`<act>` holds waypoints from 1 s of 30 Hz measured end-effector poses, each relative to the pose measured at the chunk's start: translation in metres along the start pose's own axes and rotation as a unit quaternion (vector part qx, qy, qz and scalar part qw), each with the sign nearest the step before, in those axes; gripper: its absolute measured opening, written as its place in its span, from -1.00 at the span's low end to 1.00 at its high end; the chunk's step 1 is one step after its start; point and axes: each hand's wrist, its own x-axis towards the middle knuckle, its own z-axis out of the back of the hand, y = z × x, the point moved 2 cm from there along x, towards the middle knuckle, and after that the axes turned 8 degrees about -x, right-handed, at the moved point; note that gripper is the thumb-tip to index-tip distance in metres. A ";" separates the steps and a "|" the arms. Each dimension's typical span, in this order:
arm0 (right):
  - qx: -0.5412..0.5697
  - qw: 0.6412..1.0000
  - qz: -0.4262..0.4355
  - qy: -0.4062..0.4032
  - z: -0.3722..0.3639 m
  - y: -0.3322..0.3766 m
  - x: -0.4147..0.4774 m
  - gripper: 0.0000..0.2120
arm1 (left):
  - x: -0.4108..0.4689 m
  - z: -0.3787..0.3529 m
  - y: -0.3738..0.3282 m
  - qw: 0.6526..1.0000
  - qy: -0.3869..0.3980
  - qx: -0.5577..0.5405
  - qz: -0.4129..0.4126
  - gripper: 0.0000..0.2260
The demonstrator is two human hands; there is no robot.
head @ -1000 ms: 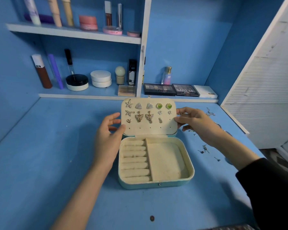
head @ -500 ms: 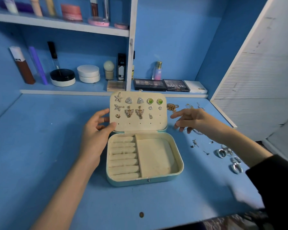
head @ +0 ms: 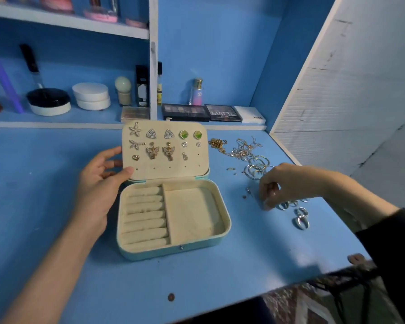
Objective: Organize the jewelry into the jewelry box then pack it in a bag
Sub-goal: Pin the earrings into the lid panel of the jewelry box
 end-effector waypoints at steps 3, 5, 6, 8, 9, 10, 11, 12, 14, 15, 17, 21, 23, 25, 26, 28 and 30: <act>0.000 1.000 0.002 0.003 -0.003 -0.001 -0.002 -0.91 | -0.001 -0.001 -0.001 1.000 0.003 0.000 0.000 -0.65; -0.004 1.000 0.002 -0.001 -0.004 -0.001 -0.001 -0.92 | -0.003 -0.002 -0.002 1.000 0.003 -0.002 0.000 -0.64; -0.008 1.000 0.002 -0.003 -0.004 -0.001 -0.001 -0.92 | -0.003 -0.002 -0.002 1.000 0.002 -0.002 -0.001 -0.64; -0.013 1.000 0.006 -0.011 -0.005 -0.002 0.000 -0.93 | -0.003 -0.002 -0.003 1.000 0.001 -0.002 -0.001 -0.64; -0.008 1.000 0.010 -0.020 -0.004 -0.001 0.001 -0.95 | -0.003 -0.002 -0.003 1.000 0.000 -0.002 -0.002 -0.64; 0.002 0.999 0.014 -0.034 -0.003 -0.001 0.001 -0.96 | -0.003 -0.002 -0.003 1.000 0.000 -0.001 -0.002 -0.64; 0.016 0.998 0.019 -0.050 -0.001 0.000 0.001 -0.97 | -0.004 -0.002 -0.003 1.000 -0.001 -0.001 -0.002 -0.64; 0.029 0.997 0.025 -0.067 0.001 0.002 0.001 -0.96 | -0.004 -0.003 -0.004 1.000 0.000 -0.001 -0.002 -0.64; 0.053 0.992 0.045 -0.107 0.008 0.008 0.003 -0.96 | -0.004 -0.003 -0.005 1.000 0.001 -0.002 -0.003 -0.64; 0.068 0.988 0.057 -0.129 0.011 0.012 0.005 -0.96 | -0.004 -0.003 -0.005 1.000 0.002 -0.002 -0.002 -0.64; 0.096 0.977 0.077 -0.176 0.015 0.021 0.010 -0.96 | -0.005 -0.003 -0.005 1.000 0.003 -0.003 -0.001 -0.64; 0.123 0.954 0.116 -0.248 0.018 0.044 0.023 -0.96 | -0.006 -0.003 -0.006 1.000 0.005 -0.014 0.003 -0.65; 0.139 0.941 0.125 -0.282 0.019 0.054 0.029 -0.95 | -0.006 -0.003 -0.006 1.000 0.008 -0.015 0.004 -0.64; 0.156 0.929 0.132 -0.308 0.019 0.063 0.034 -0.92 | -0.006 -0.002 -0.005 1.000 0.011 -0.015 0.000 -0.64; 0.163 0.925 0.135 -0.315 0.020 0.066 0.037 -0.90 | -0.006 -0.002 -0.005 1.000 0.011 -0.013 -0.003 -0.64; 0.176 0.922 0.134 -0.316 0.020 0.069 0.042 -0.86 | -0.005 -0.002 -0.005 1.000 0.009 -0.011 -0.006 -0.64; 0.180 0.923 0.125 -0.317 0.020 0.070 0.047 -0.84 | -0.005 -0.002 -0.005 1.000 0.009 -0.013 -0.008 -0.64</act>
